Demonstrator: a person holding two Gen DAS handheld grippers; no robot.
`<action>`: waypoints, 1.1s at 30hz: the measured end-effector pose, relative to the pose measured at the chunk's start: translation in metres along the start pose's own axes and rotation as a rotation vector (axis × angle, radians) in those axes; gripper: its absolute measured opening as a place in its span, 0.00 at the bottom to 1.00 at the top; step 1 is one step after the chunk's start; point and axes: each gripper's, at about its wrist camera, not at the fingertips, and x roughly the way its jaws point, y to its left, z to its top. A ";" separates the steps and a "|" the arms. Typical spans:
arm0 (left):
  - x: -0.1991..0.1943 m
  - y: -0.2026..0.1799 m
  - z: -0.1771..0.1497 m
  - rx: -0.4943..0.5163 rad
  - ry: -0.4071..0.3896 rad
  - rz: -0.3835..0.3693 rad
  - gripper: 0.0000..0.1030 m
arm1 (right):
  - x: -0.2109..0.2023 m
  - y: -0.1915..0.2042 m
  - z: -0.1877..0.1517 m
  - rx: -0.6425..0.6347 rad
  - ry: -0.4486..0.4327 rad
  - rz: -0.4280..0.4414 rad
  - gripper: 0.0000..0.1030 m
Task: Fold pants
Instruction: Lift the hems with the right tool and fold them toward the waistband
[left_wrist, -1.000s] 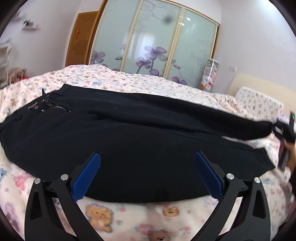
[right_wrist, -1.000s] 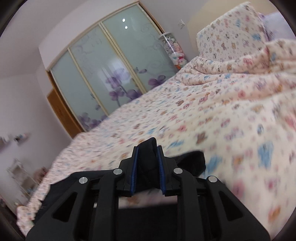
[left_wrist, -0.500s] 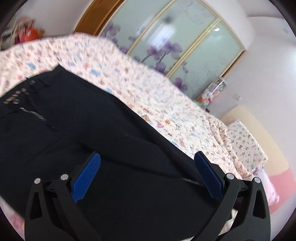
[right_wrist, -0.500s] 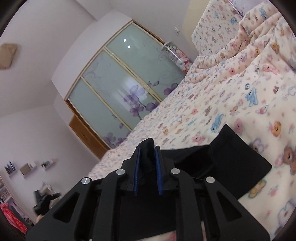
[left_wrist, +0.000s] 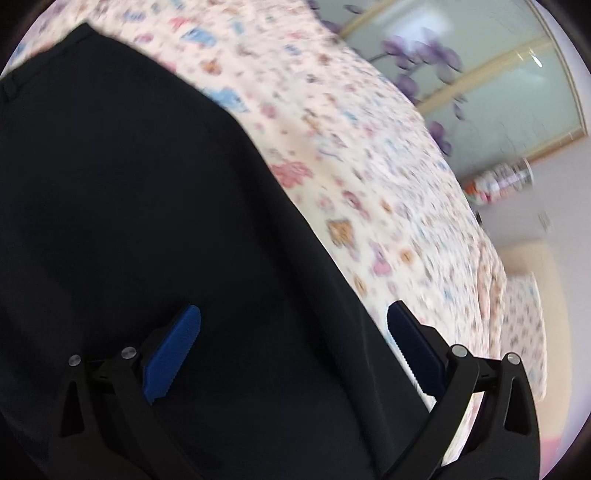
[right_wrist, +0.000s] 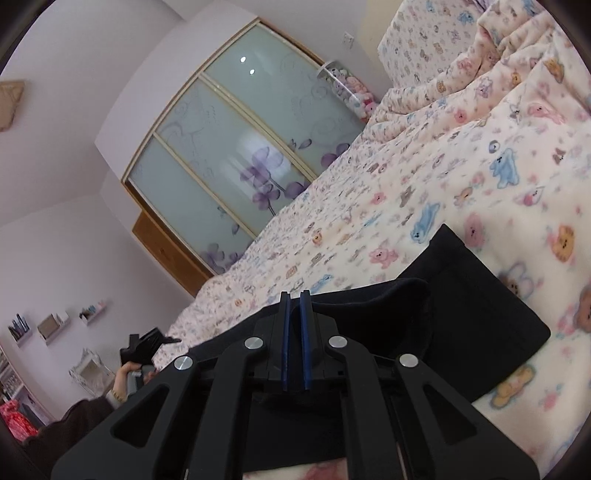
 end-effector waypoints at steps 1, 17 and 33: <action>0.007 0.001 0.005 -0.011 0.004 0.004 0.98 | -0.001 0.001 0.001 -0.007 -0.001 -0.007 0.06; 0.040 0.004 0.030 0.006 -0.009 -0.019 0.07 | -0.016 0.007 0.004 -0.030 -0.044 -0.190 0.71; -0.093 0.000 -0.040 0.099 -0.290 -0.006 0.04 | -0.016 0.027 -0.006 0.296 0.218 0.079 0.73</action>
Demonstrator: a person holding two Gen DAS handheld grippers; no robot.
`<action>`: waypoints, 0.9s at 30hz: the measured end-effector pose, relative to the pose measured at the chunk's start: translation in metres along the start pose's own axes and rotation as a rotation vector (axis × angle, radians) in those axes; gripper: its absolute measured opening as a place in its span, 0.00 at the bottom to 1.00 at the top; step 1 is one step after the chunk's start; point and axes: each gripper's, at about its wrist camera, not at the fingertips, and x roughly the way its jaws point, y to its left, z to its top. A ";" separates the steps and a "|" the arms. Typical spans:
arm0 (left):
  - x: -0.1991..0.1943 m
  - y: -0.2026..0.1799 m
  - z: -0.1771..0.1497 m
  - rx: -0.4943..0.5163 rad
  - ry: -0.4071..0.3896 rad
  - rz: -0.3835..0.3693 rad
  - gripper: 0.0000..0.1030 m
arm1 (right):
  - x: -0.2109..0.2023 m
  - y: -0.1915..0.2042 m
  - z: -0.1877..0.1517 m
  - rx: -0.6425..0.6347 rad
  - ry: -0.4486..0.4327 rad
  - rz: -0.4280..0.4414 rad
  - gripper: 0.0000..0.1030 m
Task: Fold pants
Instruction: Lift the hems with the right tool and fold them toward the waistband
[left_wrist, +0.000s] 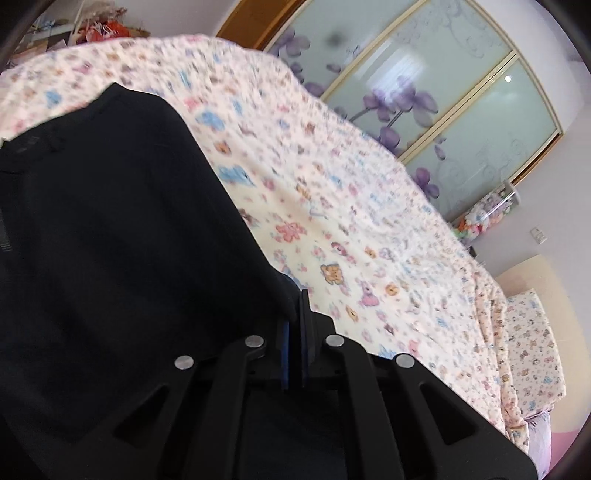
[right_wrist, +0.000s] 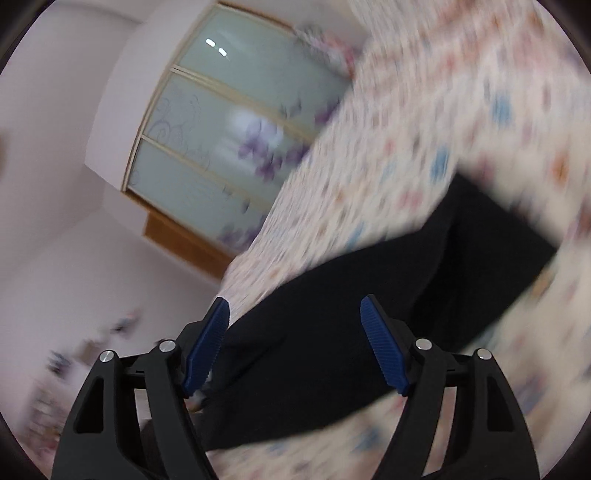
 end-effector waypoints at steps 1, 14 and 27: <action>-0.008 0.001 -0.001 0.001 -0.005 -0.005 0.04 | 0.005 -0.003 -0.004 0.046 0.039 0.004 0.72; -0.085 0.010 -0.013 0.021 -0.025 -0.063 0.04 | 0.023 -0.045 -0.030 0.313 0.039 -0.192 0.56; -0.148 0.047 -0.053 -0.031 -0.155 -0.132 0.04 | -0.003 0.035 0.006 -0.288 -0.313 -0.196 0.05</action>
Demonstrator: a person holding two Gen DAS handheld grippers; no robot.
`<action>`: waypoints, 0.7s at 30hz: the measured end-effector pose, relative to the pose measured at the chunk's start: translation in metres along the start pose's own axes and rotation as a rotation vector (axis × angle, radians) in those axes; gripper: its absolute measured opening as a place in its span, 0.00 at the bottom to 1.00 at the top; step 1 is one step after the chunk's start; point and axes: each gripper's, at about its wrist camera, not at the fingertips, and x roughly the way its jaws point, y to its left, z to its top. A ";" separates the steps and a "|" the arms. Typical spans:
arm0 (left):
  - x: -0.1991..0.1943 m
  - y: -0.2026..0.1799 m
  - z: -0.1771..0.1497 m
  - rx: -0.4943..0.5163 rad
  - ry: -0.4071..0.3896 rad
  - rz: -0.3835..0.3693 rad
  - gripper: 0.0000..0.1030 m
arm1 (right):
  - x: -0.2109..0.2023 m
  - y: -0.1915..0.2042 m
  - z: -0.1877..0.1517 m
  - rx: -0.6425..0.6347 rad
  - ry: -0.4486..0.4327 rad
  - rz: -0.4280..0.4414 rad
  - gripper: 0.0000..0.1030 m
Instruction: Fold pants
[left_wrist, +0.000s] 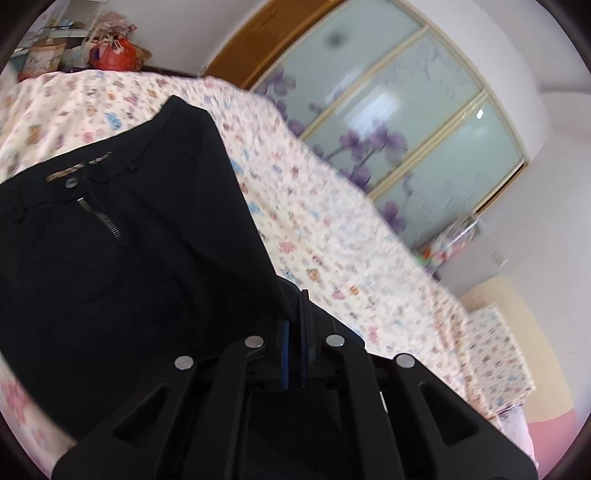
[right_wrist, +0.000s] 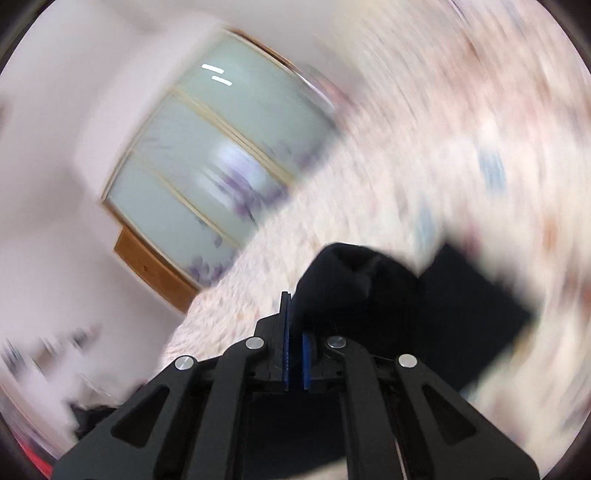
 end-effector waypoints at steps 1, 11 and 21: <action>-0.008 0.005 -0.011 0.009 -0.002 -0.007 0.08 | -0.001 -0.002 0.004 -0.037 -0.015 -0.069 0.05; -0.010 0.079 -0.112 -0.001 0.227 0.038 0.07 | -0.012 -0.093 -0.042 0.379 0.243 -0.227 0.05; -0.060 0.140 -0.015 -0.199 0.082 0.046 0.72 | -0.011 -0.108 -0.040 0.365 0.249 -0.226 0.05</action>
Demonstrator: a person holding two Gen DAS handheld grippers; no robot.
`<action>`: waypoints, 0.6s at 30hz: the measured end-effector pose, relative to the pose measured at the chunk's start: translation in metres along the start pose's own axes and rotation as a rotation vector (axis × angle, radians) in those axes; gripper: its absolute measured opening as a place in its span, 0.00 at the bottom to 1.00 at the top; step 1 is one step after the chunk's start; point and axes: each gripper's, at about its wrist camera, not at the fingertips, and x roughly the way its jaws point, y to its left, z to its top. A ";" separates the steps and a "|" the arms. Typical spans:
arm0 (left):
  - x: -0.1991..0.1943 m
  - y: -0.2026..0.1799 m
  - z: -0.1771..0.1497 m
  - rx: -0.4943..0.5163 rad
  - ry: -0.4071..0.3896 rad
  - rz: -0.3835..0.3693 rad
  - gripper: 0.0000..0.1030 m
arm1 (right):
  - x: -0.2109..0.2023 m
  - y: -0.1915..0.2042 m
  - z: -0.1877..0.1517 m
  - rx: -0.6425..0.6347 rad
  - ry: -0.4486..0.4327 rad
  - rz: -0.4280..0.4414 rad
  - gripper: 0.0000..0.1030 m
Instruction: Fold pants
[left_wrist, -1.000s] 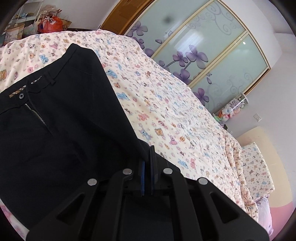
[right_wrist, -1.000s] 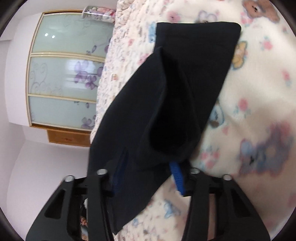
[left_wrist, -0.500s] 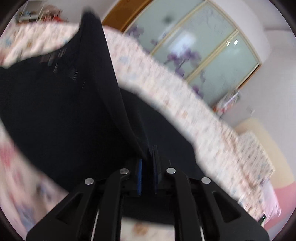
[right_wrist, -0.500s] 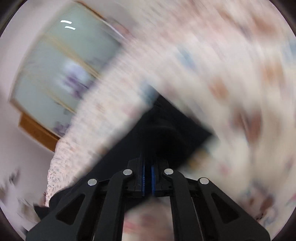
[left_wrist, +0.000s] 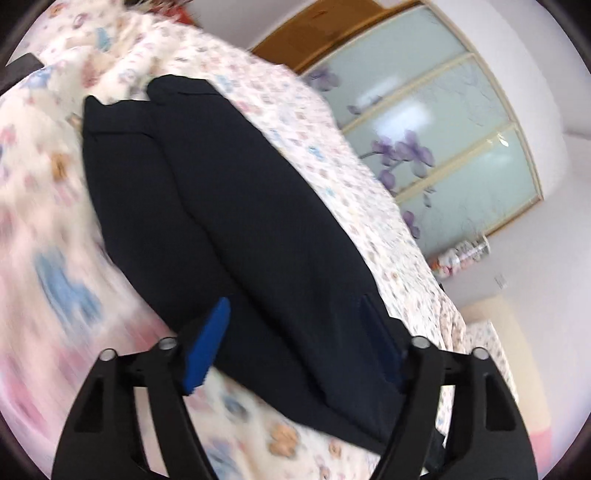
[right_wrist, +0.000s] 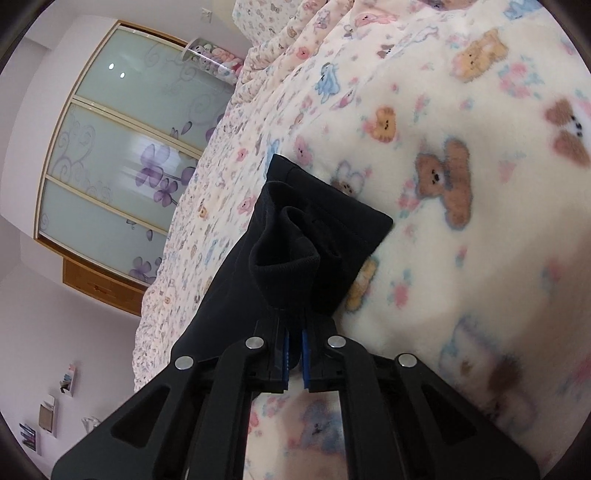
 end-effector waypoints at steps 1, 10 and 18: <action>0.004 0.010 0.012 -0.055 0.019 0.011 0.73 | 0.004 0.001 0.003 0.000 -0.001 -0.003 0.05; 0.054 0.039 0.057 -0.262 0.130 0.002 0.74 | 0.009 0.006 0.001 -0.013 -0.006 -0.023 0.05; 0.070 0.046 0.079 -0.401 0.073 0.080 0.77 | 0.012 0.008 0.004 -0.031 -0.005 -0.033 0.06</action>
